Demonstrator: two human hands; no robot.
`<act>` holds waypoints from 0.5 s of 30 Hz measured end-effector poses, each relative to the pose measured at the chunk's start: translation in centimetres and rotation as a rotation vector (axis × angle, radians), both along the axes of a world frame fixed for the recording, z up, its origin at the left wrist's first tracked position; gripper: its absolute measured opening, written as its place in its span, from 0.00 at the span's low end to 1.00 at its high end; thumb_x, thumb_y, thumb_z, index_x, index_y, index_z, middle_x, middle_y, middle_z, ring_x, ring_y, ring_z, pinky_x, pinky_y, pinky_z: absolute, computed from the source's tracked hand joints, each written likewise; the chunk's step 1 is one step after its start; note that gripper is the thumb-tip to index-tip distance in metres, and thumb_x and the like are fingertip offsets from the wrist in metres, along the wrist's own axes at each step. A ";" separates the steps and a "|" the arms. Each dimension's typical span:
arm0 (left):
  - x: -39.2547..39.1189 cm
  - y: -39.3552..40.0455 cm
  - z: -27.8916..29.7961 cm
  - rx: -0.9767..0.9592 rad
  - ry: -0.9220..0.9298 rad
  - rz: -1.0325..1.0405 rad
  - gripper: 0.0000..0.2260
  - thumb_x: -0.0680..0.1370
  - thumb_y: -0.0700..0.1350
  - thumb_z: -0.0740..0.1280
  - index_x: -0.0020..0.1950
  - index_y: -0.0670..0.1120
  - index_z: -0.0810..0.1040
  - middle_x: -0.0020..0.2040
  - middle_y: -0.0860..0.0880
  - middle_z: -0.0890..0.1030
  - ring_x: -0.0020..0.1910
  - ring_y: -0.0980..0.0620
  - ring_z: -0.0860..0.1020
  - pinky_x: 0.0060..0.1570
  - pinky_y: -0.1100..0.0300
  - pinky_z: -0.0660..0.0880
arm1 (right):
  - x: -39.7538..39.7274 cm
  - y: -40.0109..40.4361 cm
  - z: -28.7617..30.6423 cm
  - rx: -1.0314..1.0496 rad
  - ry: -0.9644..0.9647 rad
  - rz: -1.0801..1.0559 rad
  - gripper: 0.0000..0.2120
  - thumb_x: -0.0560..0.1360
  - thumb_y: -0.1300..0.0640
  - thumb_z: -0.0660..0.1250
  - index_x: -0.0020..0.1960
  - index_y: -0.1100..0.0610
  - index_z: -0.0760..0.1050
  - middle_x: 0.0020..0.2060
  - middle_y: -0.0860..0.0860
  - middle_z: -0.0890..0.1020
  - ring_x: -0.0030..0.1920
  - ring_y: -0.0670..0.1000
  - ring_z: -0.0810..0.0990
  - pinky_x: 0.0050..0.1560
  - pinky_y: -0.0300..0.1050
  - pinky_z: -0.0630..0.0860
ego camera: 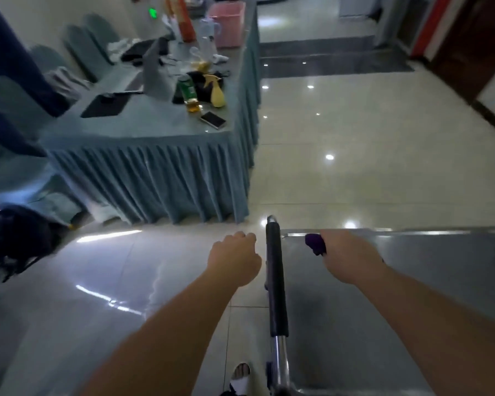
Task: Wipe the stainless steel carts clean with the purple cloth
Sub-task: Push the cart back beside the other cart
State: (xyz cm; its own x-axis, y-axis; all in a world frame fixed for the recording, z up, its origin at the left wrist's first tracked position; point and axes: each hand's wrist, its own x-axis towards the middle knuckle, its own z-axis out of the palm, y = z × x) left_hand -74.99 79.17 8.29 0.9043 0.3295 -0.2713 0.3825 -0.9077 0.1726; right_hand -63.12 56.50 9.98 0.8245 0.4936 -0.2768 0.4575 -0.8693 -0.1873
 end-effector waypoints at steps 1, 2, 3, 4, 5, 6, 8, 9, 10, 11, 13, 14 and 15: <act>0.9 0.5 -0.1 -0.007 0.000 -0.047 0.18 0.82 0.52 0.62 0.71 0.51 0.74 0.63 0.50 0.78 0.58 0.47 0.76 0.57 0.50 0.72 | -0.5 0.2 -0.1 -0.001 0.009 -0.037 0.05 0.79 0.54 0.61 0.47 0.44 0.71 0.43 0.46 0.80 0.40 0.50 0.79 0.42 0.47 0.77; 1.7 0.8 -0.2 -0.006 -0.003 -0.097 0.17 0.82 0.52 0.62 0.70 0.51 0.74 0.62 0.50 0.78 0.55 0.48 0.76 0.55 0.51 0.71 | -1.0 0.3 -0.2 0.005 0.020 -0.073 0.05 0.79 0.54 0.61 0.47 0.44 0.71 0.43 0.46 0.80 0.41 0.49 0.79 0.44 0.48 0.78; 2.5 1.0 -0.2 0.002 -0.006 -0.146 0.17 0.82 0.52 0.62 0.70 0.51 0.75 0.60 0.50 0.79 0.53 0.48 0.75 0.53 0.52 0.71 | -1.5 0.3 -0.3 0.028 0.040 -0.114 0.05 0.79 0.53 0.61 0.46 0.43 0.72 0.43 0.45 0.80 0.41 0.50 0.80 0.46 0.49 0.79; 3.1 0.9 -0.2 0.008 -0.010 -0.188 0.16 0.82 0.51 0.63 0.69 0.51 0.75 0.59 0.50 0.79 0.52 0.48 0.75 0.53 0.52 0.71 | -2.0 0.2 -0.3 0.051 0.057 -0.151 0.06 0.79 0.53 0.61 0.45 0.43 0.73 0.42 0.45 0.80 0.42 0.50 0.80 0.47 0.50 0.80; 3.6 0.7 -0.1 0.006 -0.013 -0.222 0.15 0.82 0.51 0.63 0.68 0.51 0.75 0.58 0.50 0.79 0.53 0.47 0.77 0.53 0.52 0.73 | -2.5 -0.1 -0.3 0.072 0.063 -0.181 0.07 0.79 0.52 0.61 0.43 0.43 0.72 0.41 0.45 0.79 0.41 0.50 0.80 0.48 0.50 0.80; 4.1 0.3 0.1 0.000 -0.014 -0.253 0.14 0.82 0.51 0.63 0.67 0.50 0.76 0.57 0.50 0.79 0.53 0.47 0.78 0.54 0.51 0.74 | -2.9 -0.5 -0.2 0.082 0.061 -0.205 0.08 0.79 0.52 0.61 0.42 0.43 0.71 0.40 0.44 0.79 0.41 0.49 0.79 0.47 0.49 0.79; 4.9 -0.4 0.7 0.002 -0.015 -0.314 0.11 0.82 0.49 0.62 0.63 0.49 0.76 0.56 0.49 0.78 0.51 0.46 0.78 0.52 0.51 0.76 | -3.5 -1.2 0.0 0.071 0.013 -0.249 0.12 0.80 0.51 0.61 0.39 0.40 0.68 0.38 0.41 0.75 0.38 0.44 0.76 0.43 0.46 0.74; 5.2 -0.7 1.1 0.015 -0.014 -0.342 0.10 0.82 0.48 0.62 0.61 0.49 0.76 0.56 0.49 0.78 0.50 0.46 0.78 0.50 0.51 0.75 | -3.7 -1.6 0.2 0.062 -0.015 -0.279 0.13 0.80 0.50 0.60 0.39 0.37 0.67 0.38 0.40 0.74 0.37 0.42 0.73 0.42 0.45 0.73; 5.3 -0.9 1.4 0.032 -0.014 -0.361 0.09 0.81 0.48 0.62 0.60 0.48 0.76 0.55 0.48 0.78 0.49 0.47 0.78 0.47 0.52 0.74 | -3.8 -1.8 0.5 0.054 -0.029 -0.306 0.15 0.80 0.50 0.60 0.38 0.34 0.67 0.38 0.38 0.73 0.37 0.41 0.73 0.44 0.46 0.74; 5.3 -1.1 1.8 0.047 -0.015 -0.372 0.09 0.81 0.47 0.62 0.60 0.48 0.76 0.55 0.48 0.77 0.48 0.47 0.78 0.46 0.52 0.73 | -3.8 -2.0 0.8 0.046 -0.019 -0.322 0.18 0.81 0.50 0.59 0.38 0.30 0.67 0.40 0.38 0.74 0.39 0.43 0.75 0.47 0.47 0.76; 5.1 -1.3 2.5 0.071 -0.015 -0.383 0.10 0.81 0.48 0.62 0.61 0.48 0.77 0.56 0.48 0.76 0.51 0.46 0.78 0.48 0.52 0.74 | -3.6 -2.2 1.2 0.039 0.004 -0.327 0.22 0.81 0.52 0.59 0.38 0.24 0.66 0.41 0.37 0.73 0.42 0.45 0.76 0.51 0.49 0.77; 4.9 -1.1 2.9 0.084 -0.010 -0.388 0.11 0.82 0.48 0.62 0.63 0.49 0.76 0.57 0.49 0.76 0.53 0.46 0.78 0.50 0.51 0.75 | -3.5 -2.2 1.4 0.046 0.003 -0.330 0.23 0.80 0.53 0.60 0.39 0.24 0.66 0.39 0.35 0.70 0.40 0.43 0.74 0.49 0.47 0.75; 4.7 -0.8 3.2 0.097 0.002 -0.397 0.13 0.82 0.49 0.62 0.65 0.49 0.76 0.58 0.49 0.76 0.54 0.46 0.78 0.53 0.49 0.77 | -3.3 -2.1 1.4 0.061 -0.001 -0.332 0.20 0.79 0.55 0.60 0.41 0.27 0.66 0.38 0.35 0.68 0.37 0.39 0.70 0.47 0.44 0.73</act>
